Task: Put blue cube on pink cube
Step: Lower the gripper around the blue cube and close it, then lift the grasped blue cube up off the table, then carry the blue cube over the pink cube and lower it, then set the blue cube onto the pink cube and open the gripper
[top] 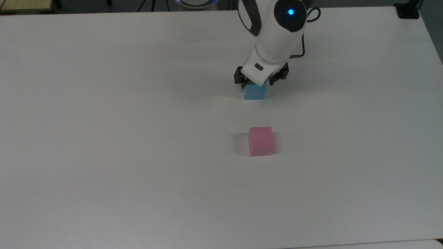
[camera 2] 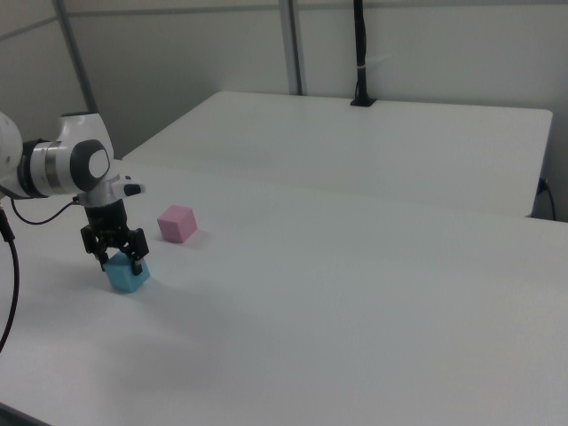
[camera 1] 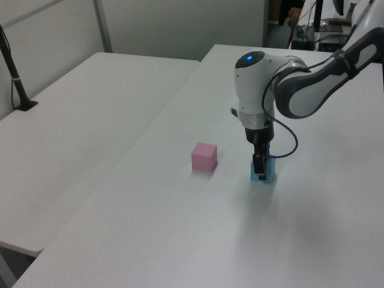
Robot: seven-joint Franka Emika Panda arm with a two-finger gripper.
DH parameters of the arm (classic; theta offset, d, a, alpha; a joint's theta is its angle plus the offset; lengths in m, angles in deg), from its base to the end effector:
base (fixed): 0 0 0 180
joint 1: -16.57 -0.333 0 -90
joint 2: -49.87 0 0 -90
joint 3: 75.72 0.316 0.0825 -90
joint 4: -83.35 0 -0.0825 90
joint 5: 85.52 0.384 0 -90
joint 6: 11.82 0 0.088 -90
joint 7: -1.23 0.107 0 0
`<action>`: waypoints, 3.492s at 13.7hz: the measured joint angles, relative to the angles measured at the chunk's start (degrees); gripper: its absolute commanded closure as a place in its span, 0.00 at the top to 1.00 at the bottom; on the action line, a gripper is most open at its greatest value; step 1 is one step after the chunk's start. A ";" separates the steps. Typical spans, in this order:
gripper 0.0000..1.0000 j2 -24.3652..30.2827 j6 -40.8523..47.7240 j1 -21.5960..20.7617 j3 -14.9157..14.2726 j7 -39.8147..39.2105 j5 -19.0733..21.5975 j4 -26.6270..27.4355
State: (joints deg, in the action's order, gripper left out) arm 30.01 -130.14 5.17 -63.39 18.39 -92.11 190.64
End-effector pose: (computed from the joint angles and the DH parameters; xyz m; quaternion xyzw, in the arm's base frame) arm 0.5650 0.2344 0.3212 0.9937 0.0844 -0.0634 0.0363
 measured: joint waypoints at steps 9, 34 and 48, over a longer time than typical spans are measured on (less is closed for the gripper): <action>0.25 8.16 8.61 0.75 -0.02 -1.86 0.32 -2.96; 0.25 -20.22 16.37 -0.87 -4.44 -6.07 2.64 -46.34; 1.00 -23.87 12.21 -3.02 -5.05 -3.58 -0.72 -46.56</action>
State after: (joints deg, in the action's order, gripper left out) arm 6.13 -117.94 2.15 -68.44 14.81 -92.84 144.09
